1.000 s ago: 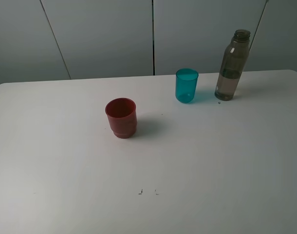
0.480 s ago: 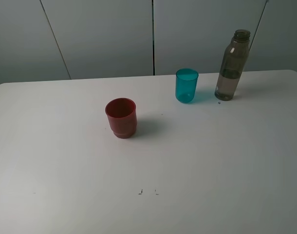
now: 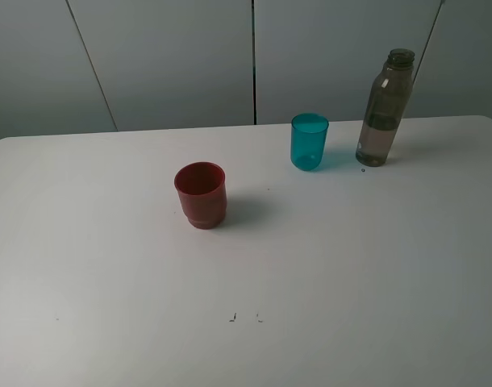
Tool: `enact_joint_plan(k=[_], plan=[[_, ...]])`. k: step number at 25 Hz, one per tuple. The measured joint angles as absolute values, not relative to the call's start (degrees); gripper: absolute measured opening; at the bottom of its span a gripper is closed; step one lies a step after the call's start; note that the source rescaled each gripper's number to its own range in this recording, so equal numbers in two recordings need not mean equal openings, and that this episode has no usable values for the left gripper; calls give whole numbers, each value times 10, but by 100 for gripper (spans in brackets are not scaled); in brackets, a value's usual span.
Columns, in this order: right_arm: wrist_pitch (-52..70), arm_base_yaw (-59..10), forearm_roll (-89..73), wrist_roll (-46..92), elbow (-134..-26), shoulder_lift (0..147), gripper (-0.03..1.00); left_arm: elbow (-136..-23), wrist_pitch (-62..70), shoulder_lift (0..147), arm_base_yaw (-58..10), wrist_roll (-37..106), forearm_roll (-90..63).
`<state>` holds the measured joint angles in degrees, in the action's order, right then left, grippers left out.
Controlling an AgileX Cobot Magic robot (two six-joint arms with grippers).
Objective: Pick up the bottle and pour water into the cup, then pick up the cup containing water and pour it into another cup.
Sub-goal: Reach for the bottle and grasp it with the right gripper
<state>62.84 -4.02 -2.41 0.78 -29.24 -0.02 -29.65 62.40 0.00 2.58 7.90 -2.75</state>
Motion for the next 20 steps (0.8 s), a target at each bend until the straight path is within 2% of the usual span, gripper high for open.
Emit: enact_joint_plan(k=[15,20], plan=[[628,-40,-47,8,-292,0,100,-297,624,0,26,79,-28],[633,-40,-50,8,-312,59,100,-297,624,0,26,77,-28]])
